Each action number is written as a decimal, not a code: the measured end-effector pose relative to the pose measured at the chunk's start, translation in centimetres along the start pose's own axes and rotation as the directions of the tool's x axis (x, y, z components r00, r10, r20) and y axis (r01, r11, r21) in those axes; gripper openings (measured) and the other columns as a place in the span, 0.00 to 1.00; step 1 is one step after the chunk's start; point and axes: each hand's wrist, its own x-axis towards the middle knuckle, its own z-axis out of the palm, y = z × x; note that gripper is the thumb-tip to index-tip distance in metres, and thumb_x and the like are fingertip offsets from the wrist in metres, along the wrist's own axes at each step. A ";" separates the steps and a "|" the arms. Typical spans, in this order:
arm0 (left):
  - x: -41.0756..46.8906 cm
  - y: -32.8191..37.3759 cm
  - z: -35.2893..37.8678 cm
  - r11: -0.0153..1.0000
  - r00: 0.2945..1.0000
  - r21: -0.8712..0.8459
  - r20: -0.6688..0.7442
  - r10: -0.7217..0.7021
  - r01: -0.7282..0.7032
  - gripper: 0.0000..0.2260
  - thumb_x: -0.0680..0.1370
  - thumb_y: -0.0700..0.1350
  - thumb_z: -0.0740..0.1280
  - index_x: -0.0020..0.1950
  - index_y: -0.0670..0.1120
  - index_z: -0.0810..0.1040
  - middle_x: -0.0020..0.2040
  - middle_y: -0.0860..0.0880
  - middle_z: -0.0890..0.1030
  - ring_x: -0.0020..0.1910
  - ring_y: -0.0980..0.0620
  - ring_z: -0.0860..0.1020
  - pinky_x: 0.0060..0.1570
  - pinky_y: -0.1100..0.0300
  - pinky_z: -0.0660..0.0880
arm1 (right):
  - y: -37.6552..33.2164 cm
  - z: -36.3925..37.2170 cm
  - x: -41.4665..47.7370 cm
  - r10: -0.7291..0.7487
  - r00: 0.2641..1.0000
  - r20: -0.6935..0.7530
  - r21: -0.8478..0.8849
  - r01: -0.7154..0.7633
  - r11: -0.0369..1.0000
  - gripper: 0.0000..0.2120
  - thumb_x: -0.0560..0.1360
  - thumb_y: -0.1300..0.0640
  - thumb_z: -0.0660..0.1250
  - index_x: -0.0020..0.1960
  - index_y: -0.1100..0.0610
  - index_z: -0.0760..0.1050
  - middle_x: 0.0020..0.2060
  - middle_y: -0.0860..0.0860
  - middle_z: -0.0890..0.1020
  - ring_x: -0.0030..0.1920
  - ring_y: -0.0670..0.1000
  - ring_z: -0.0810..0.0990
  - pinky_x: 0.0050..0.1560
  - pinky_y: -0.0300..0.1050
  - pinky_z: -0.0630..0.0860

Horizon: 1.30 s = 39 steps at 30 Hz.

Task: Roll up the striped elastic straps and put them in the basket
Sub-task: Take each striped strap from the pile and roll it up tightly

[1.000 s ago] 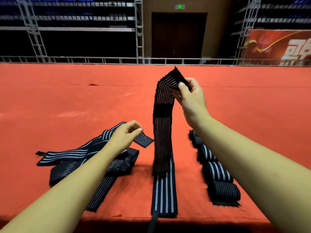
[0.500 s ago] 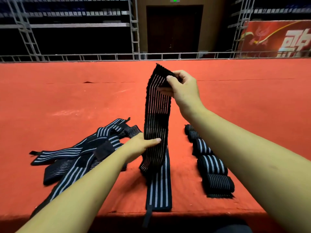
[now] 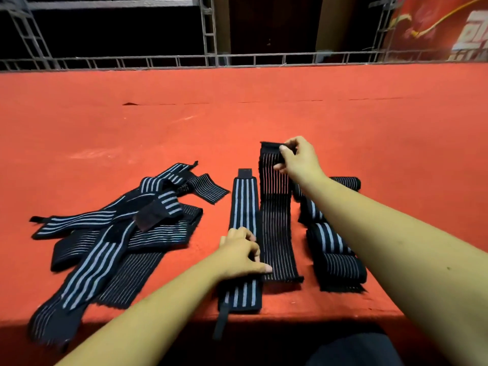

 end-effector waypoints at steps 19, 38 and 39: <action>-1.0 -1.3 3.6 0.951 0.920 0.195 -0.266 0.288 -0.241 0.19 0.70 0.67 0.65 0.44 0.54 0.63 0.59 0.56 0.65 0.62 0.53 0.63 0.65 0.54 0.60 | 13.0 5.2 7.4 0.335 0.942 0.027 -0.174 -0.325 0.929 0.16 0.81 0.58 0.62 0.67 0.60 0.65 0.59 0.60 0.78 0.47 0.56 0.84 0.56 0.54 0.80; -1.3 -1.0 3.8 0.953 0.914 0.222 -0.305 0.269 -0.206 0.17 0.72 0.66 0.61 0.45 0.53 0.66 0.58 0.53 0.70 0.61 0.50 0.67 0.64 0.51 0.63 | 12.1 6.3 -5.1 0.303 0.869 0.392 -0.879 0.256 0.403 0.28 0.81 0.56 0.51 0.79 0.57 0.50 0.78 0.65 0.43 0.77 0.68 0.51 0.77 0.61 0.51; -1.5 -1.0 3.8 0.953 0.915 0.222 -0.302 0.267 -0.205 0.17 0.73 0.66 0.60 0.45 0.53 0.66 0.58 0.53 0.70 0.61 0.50 0.67 0.64 0.51 0.62 | 12.0 6.1 -5.6 0.287 0.876 0.388 -0.871 0.247 0.425 0.26 0.81 0.54 0.52 0.78 0.57 0.53 0.78 0.66 0.48 0.77 0.67 0.53 0.76 0.60 0.53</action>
